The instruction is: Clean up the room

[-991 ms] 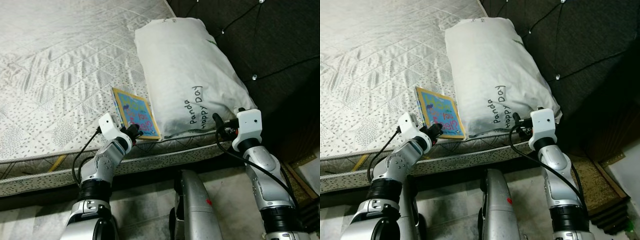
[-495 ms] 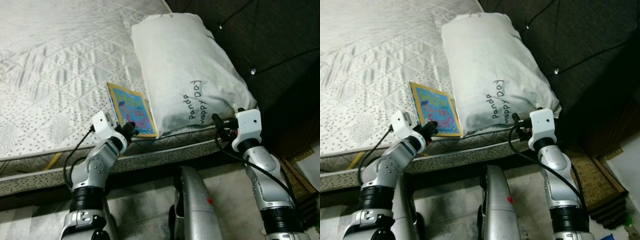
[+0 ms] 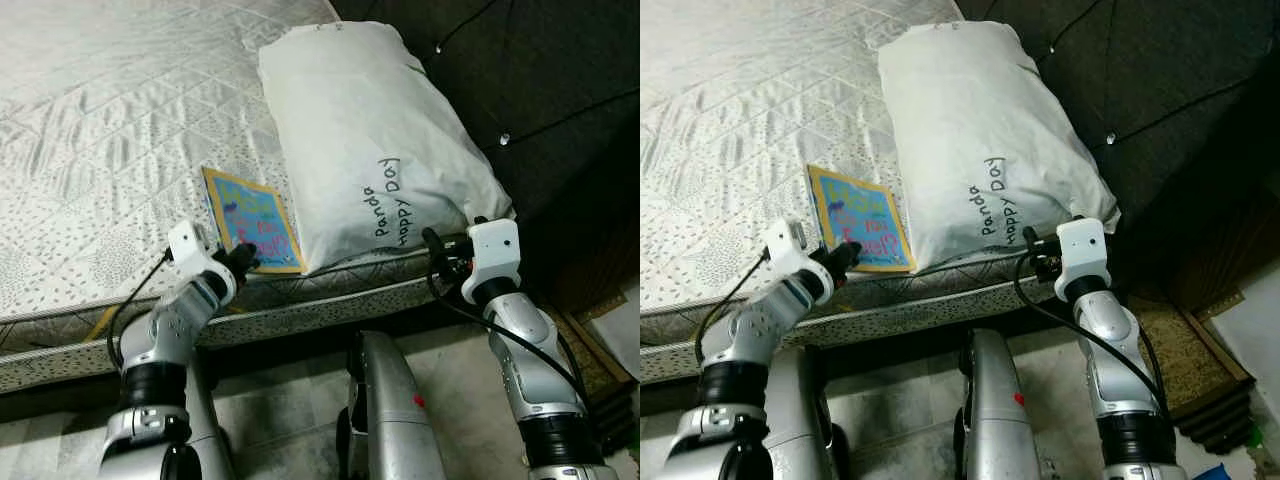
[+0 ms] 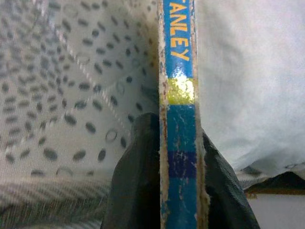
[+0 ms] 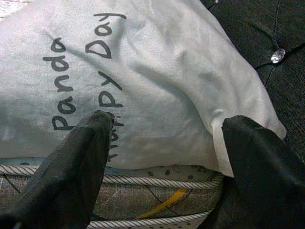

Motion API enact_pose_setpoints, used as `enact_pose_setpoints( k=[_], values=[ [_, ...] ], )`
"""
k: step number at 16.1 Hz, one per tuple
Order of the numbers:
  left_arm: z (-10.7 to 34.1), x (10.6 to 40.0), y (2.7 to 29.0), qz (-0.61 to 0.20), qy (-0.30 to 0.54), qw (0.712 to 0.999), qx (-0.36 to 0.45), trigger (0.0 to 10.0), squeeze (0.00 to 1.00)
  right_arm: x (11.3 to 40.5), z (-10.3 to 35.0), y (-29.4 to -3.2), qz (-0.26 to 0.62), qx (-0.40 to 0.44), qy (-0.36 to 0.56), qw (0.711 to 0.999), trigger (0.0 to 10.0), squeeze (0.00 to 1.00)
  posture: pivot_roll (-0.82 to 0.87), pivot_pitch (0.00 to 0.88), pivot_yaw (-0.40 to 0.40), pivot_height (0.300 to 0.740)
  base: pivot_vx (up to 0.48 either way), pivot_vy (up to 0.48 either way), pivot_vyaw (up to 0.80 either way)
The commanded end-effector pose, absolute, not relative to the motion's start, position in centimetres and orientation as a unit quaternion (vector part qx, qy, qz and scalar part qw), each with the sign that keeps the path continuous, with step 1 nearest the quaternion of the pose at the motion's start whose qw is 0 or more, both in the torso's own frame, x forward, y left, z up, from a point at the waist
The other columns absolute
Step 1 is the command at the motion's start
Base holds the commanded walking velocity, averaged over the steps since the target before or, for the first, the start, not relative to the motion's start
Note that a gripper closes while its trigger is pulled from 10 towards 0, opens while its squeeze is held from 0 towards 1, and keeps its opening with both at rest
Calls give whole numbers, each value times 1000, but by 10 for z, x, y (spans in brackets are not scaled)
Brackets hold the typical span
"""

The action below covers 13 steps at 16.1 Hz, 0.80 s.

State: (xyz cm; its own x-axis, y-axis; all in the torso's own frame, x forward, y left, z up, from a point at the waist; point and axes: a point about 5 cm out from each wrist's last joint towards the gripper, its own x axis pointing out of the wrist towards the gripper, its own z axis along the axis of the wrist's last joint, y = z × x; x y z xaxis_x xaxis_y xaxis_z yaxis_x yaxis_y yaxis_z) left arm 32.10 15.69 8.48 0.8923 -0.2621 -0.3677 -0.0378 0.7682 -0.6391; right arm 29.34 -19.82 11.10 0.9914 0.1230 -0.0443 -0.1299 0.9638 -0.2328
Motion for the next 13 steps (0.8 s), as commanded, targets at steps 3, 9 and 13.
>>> enact_pose_setpoints(
  k=[3,9,13],
  values=[
    [88,328,170,-40,217,920,-323,10000,0,293,110,-201,60,-122,19,991,10000,0,-174,104,-78,510,0,0,0],
    [71,331,168,-39,242,906,-346,10000,0,294,112,-198,64,-124,14,990,10000,0,-182,110,-81,510,0,0,0],
    [71,336,145,-80,246,887,-382,10000,0,294,113,-198,64,-125,14,990,10000,0,-186,111,-79,510,0,0,0]
  ],
)
